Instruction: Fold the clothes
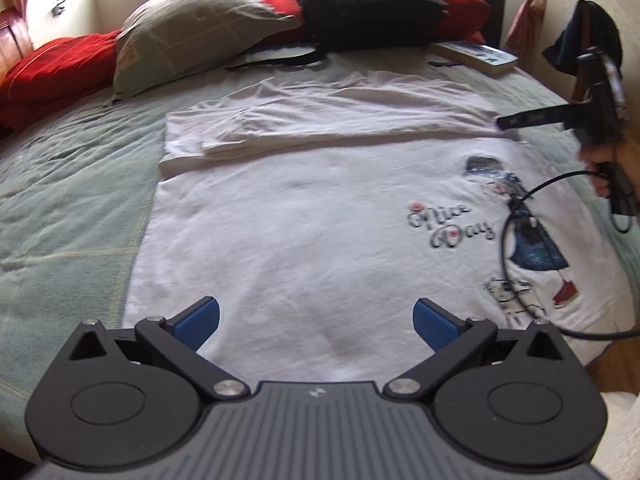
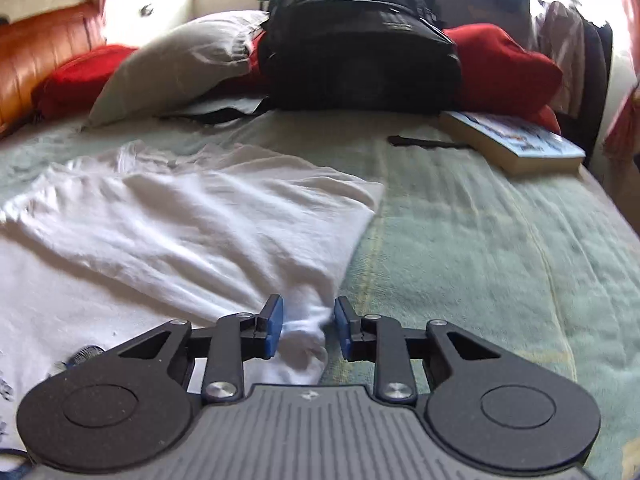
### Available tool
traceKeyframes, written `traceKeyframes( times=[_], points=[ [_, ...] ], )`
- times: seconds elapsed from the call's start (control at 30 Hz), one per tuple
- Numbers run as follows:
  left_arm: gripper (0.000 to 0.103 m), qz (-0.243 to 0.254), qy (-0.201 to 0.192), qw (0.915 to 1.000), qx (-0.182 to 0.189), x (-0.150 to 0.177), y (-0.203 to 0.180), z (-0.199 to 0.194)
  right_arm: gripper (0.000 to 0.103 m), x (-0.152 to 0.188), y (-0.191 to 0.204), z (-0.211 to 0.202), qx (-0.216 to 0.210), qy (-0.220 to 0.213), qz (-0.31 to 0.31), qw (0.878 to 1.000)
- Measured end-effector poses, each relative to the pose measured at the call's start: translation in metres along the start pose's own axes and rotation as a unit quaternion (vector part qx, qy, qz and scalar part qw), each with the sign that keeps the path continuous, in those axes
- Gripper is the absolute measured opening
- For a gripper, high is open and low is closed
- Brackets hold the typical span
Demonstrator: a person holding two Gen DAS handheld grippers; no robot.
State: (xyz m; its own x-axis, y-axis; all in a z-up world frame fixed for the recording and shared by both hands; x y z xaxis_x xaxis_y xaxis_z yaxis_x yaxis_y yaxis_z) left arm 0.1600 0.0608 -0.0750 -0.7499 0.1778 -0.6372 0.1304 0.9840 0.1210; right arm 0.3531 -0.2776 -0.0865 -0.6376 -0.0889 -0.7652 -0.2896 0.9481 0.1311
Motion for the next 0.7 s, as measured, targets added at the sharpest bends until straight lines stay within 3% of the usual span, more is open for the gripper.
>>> traceKeyframes(
  times=[0.23, 0.4, 0.5, 0.57, 0.63, 0.7],
  points=[
    [0.102, -0.010, -0.012, 0.9997, -0.021, -0.033, 0.012, 0.012, 0.034, -0.058, 0.041, 0.018, -0.087, -0.028, -0.031, 0.995],
    [0.102, -0.022, -0.012, 0.9996, -0.015, -0.045, 0.008, 0.020, 0.034, -0.077, 0.076, 0.079, -0.137, 0.017, -0.053, 0.989],
    [0.102, -0.025, -0.007, 0.9996, -0.014, -0.044, 0.008, 0.023, 0.031, -0.072, 0.076, 0.119, -0.116, 0.055, -0.059, 0.990],
    [0.102, -0.026, -0.003, 0.9995, -0.015, -0.042, 0.009, 0.025, 0.030, -0.077, 0.066, 0.130, -0.103, 0.041, -0.057, 0.992],
    [0.102, -0.028, 0.002, 0.9994, -0.018, -0.041, 0.012, 0.028, 0.020, -0.084, 0.051, 0.134, -0.097, 0.040, -0.017, 0.994],
    [0.102, -0.029, 0.004, 0.9994, -0.018, -0.041, 0.016, 0.030, 0.020, -0.088, 0.045, 0.131, -0.101, 0.046, 0.005, 0.994]
  ],
)
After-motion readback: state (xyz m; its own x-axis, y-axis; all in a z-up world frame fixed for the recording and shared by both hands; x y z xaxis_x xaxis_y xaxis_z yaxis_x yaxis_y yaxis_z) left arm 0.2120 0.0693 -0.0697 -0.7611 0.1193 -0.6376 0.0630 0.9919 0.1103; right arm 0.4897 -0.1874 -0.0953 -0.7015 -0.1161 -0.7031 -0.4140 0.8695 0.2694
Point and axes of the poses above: each gripper's, at about its wrist camera, not at the fingertips, and z roughly the way its jaws point, y to its left, x to its underside, the point moved 7 cm from there along z, roughly the way its jaws point, and after that the axes turned 7 degrees about -x, right-handed, at the moved point
